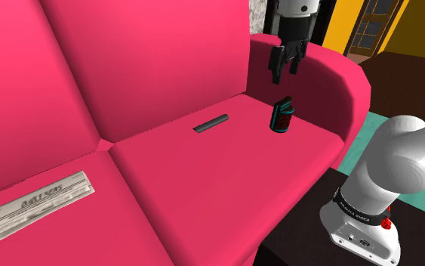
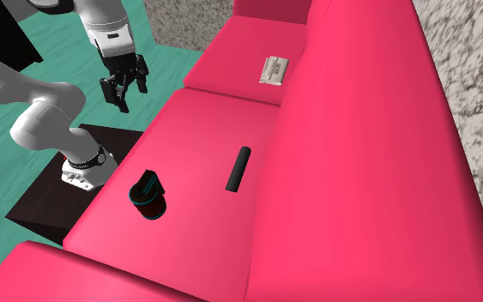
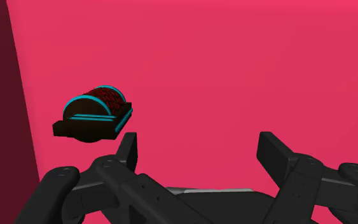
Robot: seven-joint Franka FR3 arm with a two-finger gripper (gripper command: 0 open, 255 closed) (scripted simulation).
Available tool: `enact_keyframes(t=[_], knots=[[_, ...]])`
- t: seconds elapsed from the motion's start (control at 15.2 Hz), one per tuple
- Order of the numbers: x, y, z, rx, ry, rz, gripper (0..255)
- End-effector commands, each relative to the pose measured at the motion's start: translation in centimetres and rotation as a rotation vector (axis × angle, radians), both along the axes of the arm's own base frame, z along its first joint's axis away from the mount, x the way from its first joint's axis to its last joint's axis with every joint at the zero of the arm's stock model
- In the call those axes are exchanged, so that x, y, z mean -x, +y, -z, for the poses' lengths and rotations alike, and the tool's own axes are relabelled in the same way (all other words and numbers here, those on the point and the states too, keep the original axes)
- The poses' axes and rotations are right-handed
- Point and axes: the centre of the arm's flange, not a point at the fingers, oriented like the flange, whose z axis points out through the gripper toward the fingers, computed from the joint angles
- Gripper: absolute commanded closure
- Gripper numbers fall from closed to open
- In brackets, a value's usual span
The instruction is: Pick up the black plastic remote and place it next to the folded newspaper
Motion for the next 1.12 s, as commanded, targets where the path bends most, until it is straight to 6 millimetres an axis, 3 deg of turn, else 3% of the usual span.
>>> enact_keyframes(t=[0.0,0.53,1.06], knots=[[0.0,0.0,0.0,0.000,0.000,0.000,0],[-7.0,-3.4,6.4,-0.003,-0.007,-0.396,0],[-14.8,-3.7,12.8,-0.006,-0.014,-0.793,0]])
